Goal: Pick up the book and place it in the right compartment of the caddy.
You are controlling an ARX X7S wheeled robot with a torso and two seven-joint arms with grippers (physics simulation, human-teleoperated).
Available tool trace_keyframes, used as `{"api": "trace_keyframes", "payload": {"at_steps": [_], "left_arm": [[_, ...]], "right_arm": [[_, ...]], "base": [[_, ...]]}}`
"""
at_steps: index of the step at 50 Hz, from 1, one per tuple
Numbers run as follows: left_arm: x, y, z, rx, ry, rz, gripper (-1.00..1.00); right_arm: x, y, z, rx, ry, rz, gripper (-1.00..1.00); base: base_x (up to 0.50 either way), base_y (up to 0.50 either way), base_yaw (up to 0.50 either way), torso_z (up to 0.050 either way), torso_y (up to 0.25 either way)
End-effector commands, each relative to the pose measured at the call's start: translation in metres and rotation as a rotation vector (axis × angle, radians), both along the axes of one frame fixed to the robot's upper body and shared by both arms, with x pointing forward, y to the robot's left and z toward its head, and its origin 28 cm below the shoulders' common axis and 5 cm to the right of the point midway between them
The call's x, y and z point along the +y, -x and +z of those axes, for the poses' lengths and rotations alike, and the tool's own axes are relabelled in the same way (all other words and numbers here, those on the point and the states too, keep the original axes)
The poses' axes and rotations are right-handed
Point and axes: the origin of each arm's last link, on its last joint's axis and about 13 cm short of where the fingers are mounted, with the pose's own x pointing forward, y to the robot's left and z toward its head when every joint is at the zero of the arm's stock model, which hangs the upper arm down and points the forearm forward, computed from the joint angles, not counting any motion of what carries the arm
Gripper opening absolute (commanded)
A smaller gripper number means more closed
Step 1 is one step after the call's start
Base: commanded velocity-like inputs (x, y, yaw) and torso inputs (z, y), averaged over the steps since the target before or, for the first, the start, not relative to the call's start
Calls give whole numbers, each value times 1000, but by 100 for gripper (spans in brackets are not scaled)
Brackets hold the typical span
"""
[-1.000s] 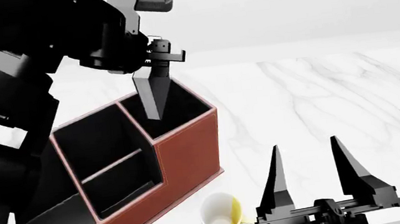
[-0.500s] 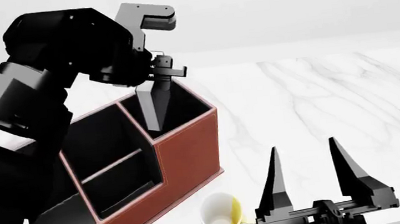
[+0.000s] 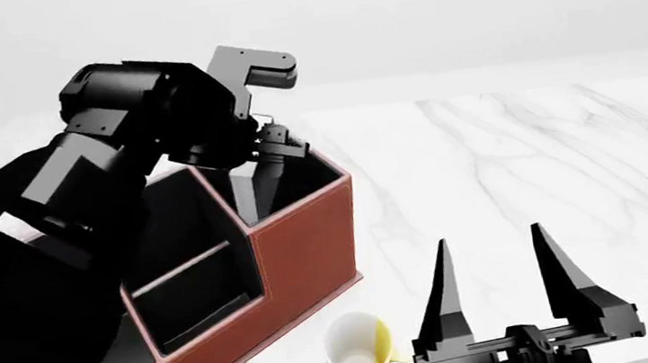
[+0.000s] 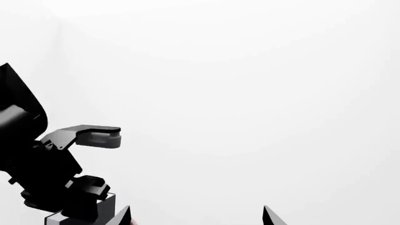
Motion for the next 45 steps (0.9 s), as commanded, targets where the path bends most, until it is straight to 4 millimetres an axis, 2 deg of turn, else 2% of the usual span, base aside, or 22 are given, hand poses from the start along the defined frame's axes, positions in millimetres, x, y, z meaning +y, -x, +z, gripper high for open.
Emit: {"api": "trace_keyframes", "payload": {"at_steps": [1,14,15,24,28,29,30,34,35,37,39,41,45], "left_arm": [[-6,-5,-10,-25,-7,-6,-100],[-7,-5,-19,-8,-10,-18,-100],[-8,-5,-19,-8,-14,-24,100],[-8,-5,-19,-3,4,-37,100],[-7,-6,-11,-25,0,-40,100],[-6,-6,5,-58,6,-40,100],[-6,-6,5,-58,6,-40,100],[0,3,36,-134,16,-52,100],[0,4,36,-134,16,-52,100],[4,11,58,-177,35,-48,100],[4,14,63,-191,35,-57,100],[4,24,79,-241,15,-66,100],[2,34,91,-281,-11,-96,100]], "right_arm": [[0,-2,1,-14,13,-2,100],[-1,-3,1,-14,12,-5,100],[-2,-3,1,-14,12,-6,100],[-2,-3,2,-14,10,-9,100],[-2,-3,2,-14,16,-8,100],[-2,-4,2,-10,17,-7,100],[-2,-4,2,-10,17,-7,100],[-2,-3,1,-7,25,-4,100],[-2,-3,1,-7,25,-4,100],[-1,-3,-1,-3,31,-1,100],[-1,-3,-1,-3,32,-1,100],[0,-3,-1,0,35,1,100],[0,-2,-1,2,39,4,100]], "base": [[0,0,0,0,0],[0,0,0,1,2],[0,0,0,0,0],[0,0,0,0,0],[0,0,0,0,0],[0,0,0,0,0],[0,0,0,0,0],[0,0,0,0,2],[0,0,0,0,0],[0,0,0,0,0],[0,0,0,0,0],[0,0,0,0,0],[0,0,0,0,0]]}}
